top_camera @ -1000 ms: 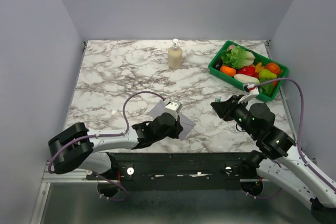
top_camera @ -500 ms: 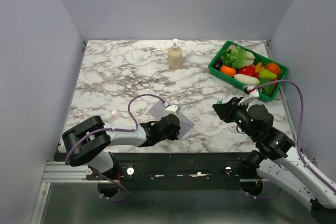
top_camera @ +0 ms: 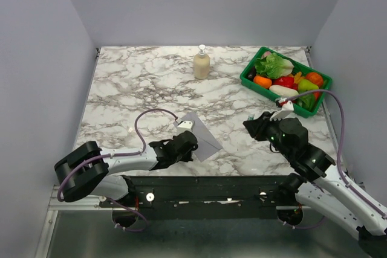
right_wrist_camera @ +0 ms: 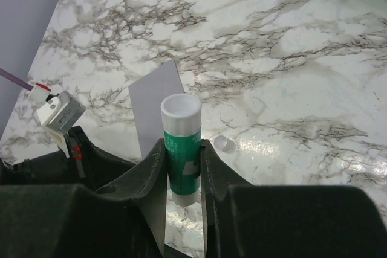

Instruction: Place the letter into the envelope and seal it

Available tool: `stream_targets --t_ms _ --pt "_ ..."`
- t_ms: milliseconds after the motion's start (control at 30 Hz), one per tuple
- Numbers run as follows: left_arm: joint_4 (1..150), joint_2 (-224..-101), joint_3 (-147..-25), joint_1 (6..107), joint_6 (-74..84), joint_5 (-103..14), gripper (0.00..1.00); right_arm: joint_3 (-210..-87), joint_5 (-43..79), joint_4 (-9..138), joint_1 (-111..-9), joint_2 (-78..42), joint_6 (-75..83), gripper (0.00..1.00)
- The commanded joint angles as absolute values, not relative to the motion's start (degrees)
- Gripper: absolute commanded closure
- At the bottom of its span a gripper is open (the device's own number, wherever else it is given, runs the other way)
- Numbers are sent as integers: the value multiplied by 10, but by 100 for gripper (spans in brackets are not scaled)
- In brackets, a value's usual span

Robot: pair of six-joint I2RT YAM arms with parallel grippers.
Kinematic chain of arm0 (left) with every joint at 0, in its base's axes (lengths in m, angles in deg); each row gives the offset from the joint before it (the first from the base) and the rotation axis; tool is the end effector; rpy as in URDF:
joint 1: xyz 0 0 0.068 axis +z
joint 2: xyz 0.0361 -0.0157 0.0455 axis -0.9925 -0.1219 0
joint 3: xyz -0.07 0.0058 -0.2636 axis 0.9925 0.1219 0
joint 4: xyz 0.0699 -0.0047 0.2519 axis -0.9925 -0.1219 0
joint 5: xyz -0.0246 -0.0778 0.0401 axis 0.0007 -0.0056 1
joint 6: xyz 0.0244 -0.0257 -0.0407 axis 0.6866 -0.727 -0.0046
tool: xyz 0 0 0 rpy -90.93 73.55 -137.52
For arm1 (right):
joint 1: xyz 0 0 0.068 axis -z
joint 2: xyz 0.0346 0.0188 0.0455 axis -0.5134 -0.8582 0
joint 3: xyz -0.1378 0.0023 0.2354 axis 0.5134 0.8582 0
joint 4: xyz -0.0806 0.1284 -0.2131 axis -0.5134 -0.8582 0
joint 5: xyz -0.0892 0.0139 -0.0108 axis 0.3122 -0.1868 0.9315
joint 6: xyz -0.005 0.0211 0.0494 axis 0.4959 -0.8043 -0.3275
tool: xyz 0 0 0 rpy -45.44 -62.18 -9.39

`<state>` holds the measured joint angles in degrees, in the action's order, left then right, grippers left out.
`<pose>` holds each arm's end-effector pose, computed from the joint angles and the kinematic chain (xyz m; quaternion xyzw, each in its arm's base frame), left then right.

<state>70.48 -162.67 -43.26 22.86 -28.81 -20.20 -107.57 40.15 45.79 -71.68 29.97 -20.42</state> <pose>0.1275 -0.2021 0.1522 0.0701 0.9268 -0.1948 0.3134 0.1160 0.0886 0.2902 0.0072 0.8060 0.2619 0.5307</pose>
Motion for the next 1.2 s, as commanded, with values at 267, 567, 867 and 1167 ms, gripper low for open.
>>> stream_targets --t_ms 267,567,867,1167 --pt "759 -1514 -424 255 -245 -211 100 -1073 413 466 -718 304 -194 99" --pt "819 -1556 -441 248 -227 -262 100 -1077 410 470 -718 286 -201 99" --pt "846 -1649 -417 239 -279 -283 100 -1072 411 469 -718 290 -200 99" --pt "711 -1636 -401 240 -320 -217 100 -1063 416 468 -718 289 -203 99"
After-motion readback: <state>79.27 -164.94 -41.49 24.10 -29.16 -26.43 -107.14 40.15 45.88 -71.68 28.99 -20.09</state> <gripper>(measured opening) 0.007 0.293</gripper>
